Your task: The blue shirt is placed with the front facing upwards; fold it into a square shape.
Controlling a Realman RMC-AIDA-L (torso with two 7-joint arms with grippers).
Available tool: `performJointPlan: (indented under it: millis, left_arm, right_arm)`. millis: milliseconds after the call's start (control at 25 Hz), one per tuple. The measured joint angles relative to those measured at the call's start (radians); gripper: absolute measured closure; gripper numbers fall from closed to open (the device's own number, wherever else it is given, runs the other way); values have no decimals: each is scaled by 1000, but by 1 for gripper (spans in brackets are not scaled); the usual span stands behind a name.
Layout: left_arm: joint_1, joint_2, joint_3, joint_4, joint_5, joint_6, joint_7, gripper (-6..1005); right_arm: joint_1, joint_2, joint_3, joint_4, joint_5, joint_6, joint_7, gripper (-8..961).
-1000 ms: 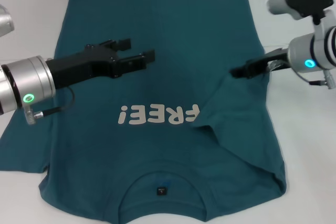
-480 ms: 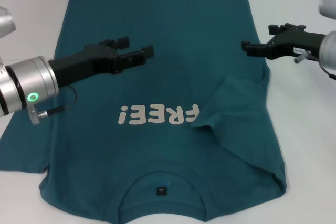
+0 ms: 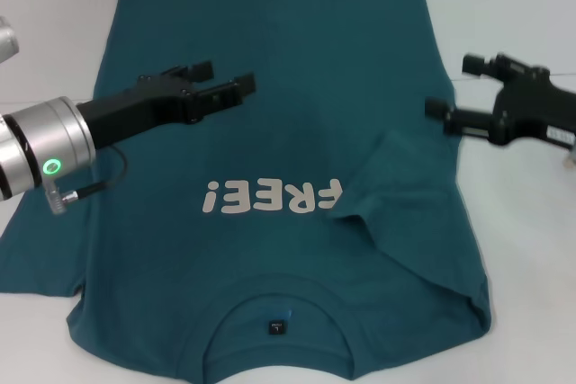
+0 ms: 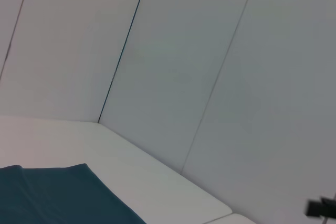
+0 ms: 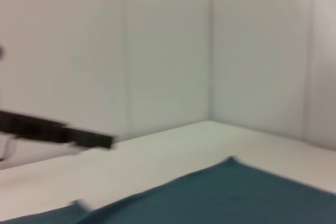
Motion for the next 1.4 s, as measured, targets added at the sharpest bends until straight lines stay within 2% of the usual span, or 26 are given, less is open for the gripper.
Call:
performJointPlan:
  millis: [120,160,200,400,560,680,840,1040,1280,1320,1400]
  left_arm:
    - [4,0,0,0,0,0,0,124]
    - [6,1,0,0,1,-1,0,124]
    - [6,1,0,0,2,-1,0,124]
    - [17,8,0,10,8,-5,-8,125]
    - [23,12,-1,17,39,-22,-26,125]
    - [25,12,-2,34,105,-32,-57,124]
    - [28,12,-1,80,217,-46,-134,124]
    - [46,14,3,175,359,-78,-321,124]
    - [78,13,10,287,467,-71,-497,124]
    - [89,13,11,331,527,-61,-592,124]
    - [96,13,12,376,580,-38,-673,124]
  right_arm:
    - [-22,-16,1,1,-41,-130,5,4]
    - [-31,-25,4,2,-81,-226,6,4]
    - [-31,-25,4,2,-81,-226,6,4]
    - [-49,-38,21,-4,-179,-398,7,4]
    - [-66,-27,66,3,-193,-398,2,5]
    - [-76,-12,87,-5,-195,-373,3,5]
    - [-78,-3,88,-6,-195,-333,22,6]
    - [-64,9,82,-9,-219,-296,58,6]
    - [-46,24,79,-4,-228,-235,73,5]
    - [-43,25,79,-1,-228,-229,75,5]
    - [-36,26,78,1,-228,-220,82,5]
